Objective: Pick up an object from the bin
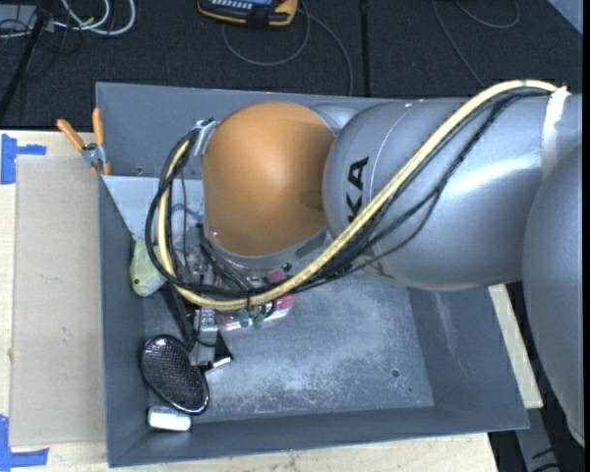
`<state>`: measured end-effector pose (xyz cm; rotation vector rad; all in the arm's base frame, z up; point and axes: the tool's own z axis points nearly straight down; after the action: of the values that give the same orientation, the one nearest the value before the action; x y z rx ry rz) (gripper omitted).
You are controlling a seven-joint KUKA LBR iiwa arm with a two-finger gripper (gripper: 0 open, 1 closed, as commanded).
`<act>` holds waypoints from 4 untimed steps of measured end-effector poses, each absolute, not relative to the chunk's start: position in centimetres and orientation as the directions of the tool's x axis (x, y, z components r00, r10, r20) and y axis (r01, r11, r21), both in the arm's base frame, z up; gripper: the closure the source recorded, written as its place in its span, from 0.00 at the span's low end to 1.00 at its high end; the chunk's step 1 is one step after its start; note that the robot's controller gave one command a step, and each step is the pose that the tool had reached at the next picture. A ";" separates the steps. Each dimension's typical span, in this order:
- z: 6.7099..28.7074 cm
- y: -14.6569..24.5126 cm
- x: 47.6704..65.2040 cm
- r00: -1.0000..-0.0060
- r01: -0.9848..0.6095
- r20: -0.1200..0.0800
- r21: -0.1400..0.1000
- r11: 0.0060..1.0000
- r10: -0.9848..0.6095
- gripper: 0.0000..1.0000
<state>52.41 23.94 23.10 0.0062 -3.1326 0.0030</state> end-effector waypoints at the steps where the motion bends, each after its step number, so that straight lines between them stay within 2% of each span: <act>1: 23.6 23.8 52.6 -1.000 0.001 0.002 0.000 1.000 0.001 0.00; 2: 19.7 23.9 52.1 -0.998 -0.060 -0.002 0.001 0.998 -0.060 0.00; 3: 14.7 21.1 51.0 -0.956 -0.295 0.003 0.001 0.956 -0.295 0.00; 4: 12.3 21.3 49.8 -0.898 -0.439 0.004 -0.001 0.898 -0.439 0.00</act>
Offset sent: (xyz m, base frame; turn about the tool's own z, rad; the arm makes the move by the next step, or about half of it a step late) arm -0.0236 0.0020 -0.1456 -0.2225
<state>49.80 21.30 12.34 0.7075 -3.0571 0.0026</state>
